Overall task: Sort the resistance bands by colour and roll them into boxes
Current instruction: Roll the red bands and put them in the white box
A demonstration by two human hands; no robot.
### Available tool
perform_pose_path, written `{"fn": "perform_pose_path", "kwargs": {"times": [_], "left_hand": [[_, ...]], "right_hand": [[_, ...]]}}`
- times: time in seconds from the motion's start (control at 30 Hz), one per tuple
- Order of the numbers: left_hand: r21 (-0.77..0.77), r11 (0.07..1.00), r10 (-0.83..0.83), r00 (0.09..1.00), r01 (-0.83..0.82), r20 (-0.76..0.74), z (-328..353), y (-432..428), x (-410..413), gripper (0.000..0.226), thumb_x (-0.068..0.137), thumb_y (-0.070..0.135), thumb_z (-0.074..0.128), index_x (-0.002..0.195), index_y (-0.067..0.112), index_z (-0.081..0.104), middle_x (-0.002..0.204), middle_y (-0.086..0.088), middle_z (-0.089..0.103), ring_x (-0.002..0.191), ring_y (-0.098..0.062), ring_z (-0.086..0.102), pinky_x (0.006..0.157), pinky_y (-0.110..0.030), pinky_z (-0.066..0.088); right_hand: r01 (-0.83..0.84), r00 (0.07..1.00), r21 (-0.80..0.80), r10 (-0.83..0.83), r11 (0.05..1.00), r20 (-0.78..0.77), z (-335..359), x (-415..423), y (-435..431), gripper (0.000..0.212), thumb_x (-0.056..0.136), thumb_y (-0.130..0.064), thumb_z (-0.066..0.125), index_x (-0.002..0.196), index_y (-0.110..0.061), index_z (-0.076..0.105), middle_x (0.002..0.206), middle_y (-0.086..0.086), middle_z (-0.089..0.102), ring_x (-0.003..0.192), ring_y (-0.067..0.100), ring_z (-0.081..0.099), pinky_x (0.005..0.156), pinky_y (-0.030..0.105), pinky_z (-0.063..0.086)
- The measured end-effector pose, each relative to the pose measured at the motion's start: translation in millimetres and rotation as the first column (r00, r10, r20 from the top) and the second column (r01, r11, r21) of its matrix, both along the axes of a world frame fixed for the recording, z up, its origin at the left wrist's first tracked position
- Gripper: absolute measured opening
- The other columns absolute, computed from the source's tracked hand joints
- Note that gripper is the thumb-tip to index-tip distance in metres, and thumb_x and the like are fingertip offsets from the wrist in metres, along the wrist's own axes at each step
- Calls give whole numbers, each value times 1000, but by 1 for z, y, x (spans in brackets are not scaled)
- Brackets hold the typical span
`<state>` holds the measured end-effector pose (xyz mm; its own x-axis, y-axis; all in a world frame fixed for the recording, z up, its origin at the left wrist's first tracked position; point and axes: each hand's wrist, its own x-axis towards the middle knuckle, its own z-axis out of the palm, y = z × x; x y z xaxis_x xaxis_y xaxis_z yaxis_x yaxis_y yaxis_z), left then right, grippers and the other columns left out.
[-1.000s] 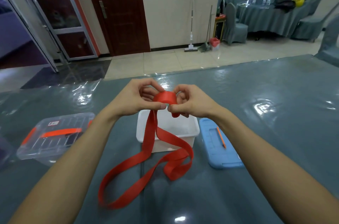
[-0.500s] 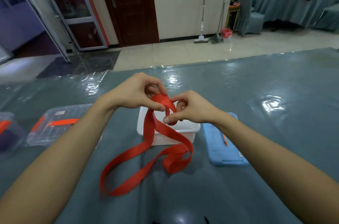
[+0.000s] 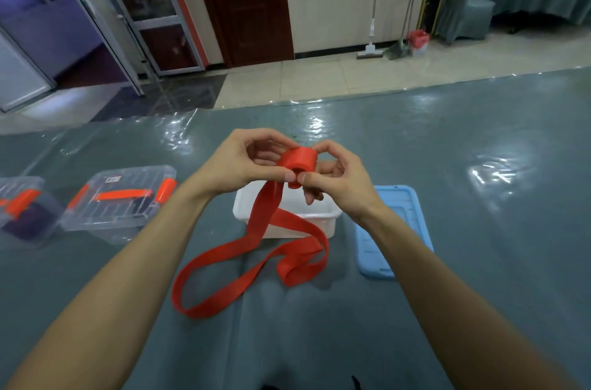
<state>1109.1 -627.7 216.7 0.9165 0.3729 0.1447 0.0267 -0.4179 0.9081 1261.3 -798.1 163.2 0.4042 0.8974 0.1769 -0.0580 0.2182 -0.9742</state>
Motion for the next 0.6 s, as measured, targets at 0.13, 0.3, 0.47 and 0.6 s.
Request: {"fn": "perform_pose_path", "kwargs": {"times": [0.13, 0.3, 0.47, 0.6], "left_hand": [[-45, 998, 50, 997, -47, 61, -17, -14, 0, 68, 66, 11, 99, 128, 27, 78, 115, -7, 81, 106, -21, 77, 100, -33, 61], [-64, 990, 132, 980, -124, 148, -31, -29, 0, 65, 66, 12, 101, 126, 15, 78, 115, -11, 83, 113, -29, 79, 106, -40, 61], [-76, 982, 185, 969, -175, 161, -41, -39, 4, 64, 65, 4, 100, 125, 7, 75, 113, -15, 83, 111, -31, 80, 105, -43, 61], [14, 983, 180, 979, -182, 100, -29, -37, 0, 58, 61, 16, 101, 115, 13, 81, 101, -9, 85, 99, -24, 82, 97, -38, 65]], "right_hand": [[59, 992, 33, -55, 998, -113, -8, 1, -4, 40, 81, -6, 75, 114, 3, 56, 73, 29, 68, 57, 29, 58, 59, 36, 44], [81, 977, 67, -66, 994, -202, -15, 1, -11, 37, 83, -5, 71, 117, 5, 57, 70, 22, 67, 61, 28, 55, 62, 34, 46], [90, 924, 94, -48, 991, -379, -24, -6, -12, 37, 81, -4, 71, 116, -1, 60, 76, 19, 69, 65, 27, 61, 72, 38, 51], [-26, 946, 53, 41, 998, -321, -28, -3, -22, 42, 85, -2, 77, 122, 2, 56, 78, 19, 70, 65, 25, 62, 70, 35, 49]]}}
